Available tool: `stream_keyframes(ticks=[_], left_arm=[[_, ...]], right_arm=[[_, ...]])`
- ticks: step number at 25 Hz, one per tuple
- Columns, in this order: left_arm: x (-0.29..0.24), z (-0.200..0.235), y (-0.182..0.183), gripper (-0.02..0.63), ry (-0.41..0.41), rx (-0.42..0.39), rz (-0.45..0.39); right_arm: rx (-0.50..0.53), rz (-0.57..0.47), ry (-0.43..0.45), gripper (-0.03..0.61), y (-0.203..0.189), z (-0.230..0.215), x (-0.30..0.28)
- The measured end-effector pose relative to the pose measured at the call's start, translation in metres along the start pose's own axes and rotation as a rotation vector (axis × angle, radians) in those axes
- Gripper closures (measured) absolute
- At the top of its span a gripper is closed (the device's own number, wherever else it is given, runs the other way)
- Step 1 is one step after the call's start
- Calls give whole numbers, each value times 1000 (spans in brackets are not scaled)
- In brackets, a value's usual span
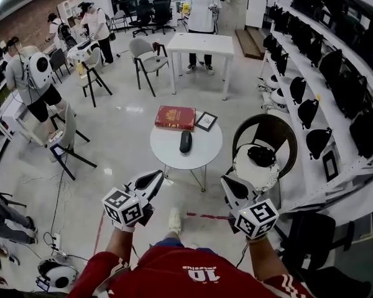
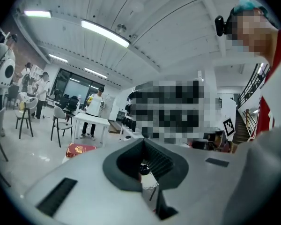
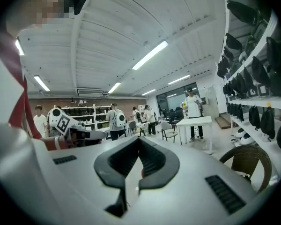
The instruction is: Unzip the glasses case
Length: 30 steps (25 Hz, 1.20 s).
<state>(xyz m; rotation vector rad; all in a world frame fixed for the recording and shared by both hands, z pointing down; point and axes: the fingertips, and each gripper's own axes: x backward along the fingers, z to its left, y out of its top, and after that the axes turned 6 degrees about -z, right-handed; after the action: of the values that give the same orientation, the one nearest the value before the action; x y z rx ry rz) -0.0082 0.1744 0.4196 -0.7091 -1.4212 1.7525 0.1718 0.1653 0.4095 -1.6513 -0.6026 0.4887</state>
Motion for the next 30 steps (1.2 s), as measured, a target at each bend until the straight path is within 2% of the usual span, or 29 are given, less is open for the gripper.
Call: stream_keyframes(ticks=[7, 13, 20, 30], left_arm=[[-13, 40, 0, 612, 14, 28, -18], [-44, 88, 5, 612, -5, 61, -25], [-100, 148, 22, 612, -66, 86, -34], [-164, 213, 23, 612, -160, 82, 41]], right_arm=[[20, 36, -11, 563, -1, -12, -30], [38, 27, -59, 564, 11, -38, -67], [57, 29, -132, 563, 24, -73, -113], [44, 25, -213, 564, 33, -107, -184]])
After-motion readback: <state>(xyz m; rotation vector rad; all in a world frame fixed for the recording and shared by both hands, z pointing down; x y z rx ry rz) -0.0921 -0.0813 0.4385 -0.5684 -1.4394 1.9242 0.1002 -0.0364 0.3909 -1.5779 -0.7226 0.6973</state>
